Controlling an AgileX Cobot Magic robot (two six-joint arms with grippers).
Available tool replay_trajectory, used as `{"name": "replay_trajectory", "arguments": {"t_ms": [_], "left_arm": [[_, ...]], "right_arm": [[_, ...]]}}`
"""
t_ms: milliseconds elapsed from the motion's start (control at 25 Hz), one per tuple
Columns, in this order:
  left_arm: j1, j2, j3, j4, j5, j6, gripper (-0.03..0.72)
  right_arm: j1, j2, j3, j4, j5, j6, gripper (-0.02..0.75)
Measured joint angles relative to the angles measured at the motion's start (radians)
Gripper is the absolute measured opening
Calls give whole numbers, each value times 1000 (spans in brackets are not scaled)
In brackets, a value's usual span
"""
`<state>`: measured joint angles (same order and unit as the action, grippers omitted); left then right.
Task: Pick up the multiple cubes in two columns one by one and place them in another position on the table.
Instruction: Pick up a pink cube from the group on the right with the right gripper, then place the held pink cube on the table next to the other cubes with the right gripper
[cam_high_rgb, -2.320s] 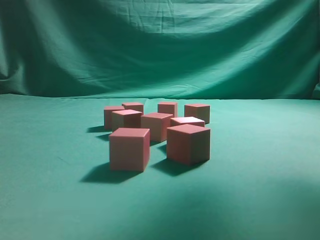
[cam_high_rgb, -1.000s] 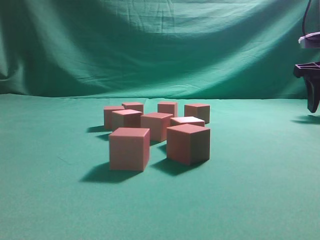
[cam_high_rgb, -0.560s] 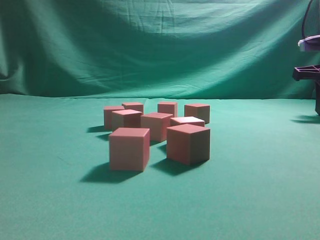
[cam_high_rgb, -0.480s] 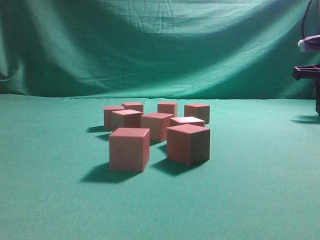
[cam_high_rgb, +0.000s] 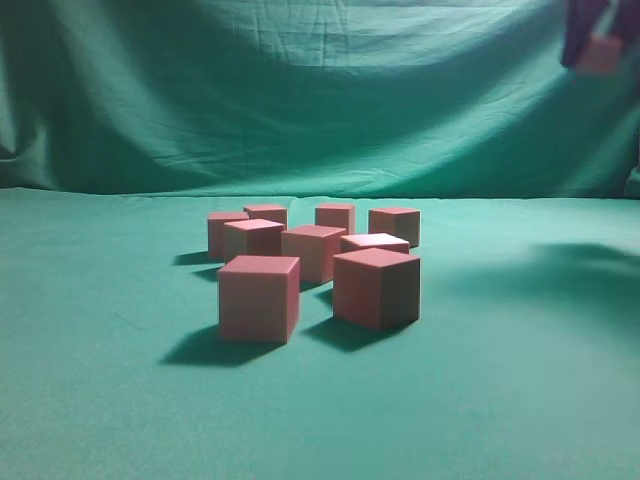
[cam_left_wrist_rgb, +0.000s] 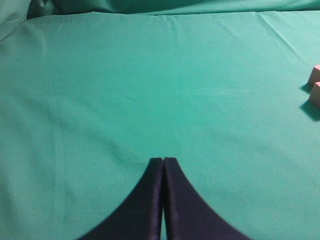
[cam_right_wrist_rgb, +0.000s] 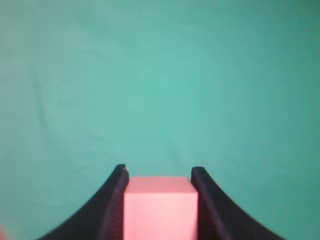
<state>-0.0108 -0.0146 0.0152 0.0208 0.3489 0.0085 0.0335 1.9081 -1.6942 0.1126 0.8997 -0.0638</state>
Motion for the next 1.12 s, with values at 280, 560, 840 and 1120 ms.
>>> {"name": "replay_trajectory", "arguments": {"t_ms": [280,560,840,1120], "left_arm": [[0,0,0,0,0,0,0],[0,0,0,0,0,0,0],[0,0,0,0,0,0,0],[0,0,0,0,0,0,0]], "right_arm": [[234,-176,-6,9,153,-4,264],[565,-194,-4,9,264,-21,264],[839,-110,0,12,260,-50,264],[963,30,2,12,287,-57,264]]}}
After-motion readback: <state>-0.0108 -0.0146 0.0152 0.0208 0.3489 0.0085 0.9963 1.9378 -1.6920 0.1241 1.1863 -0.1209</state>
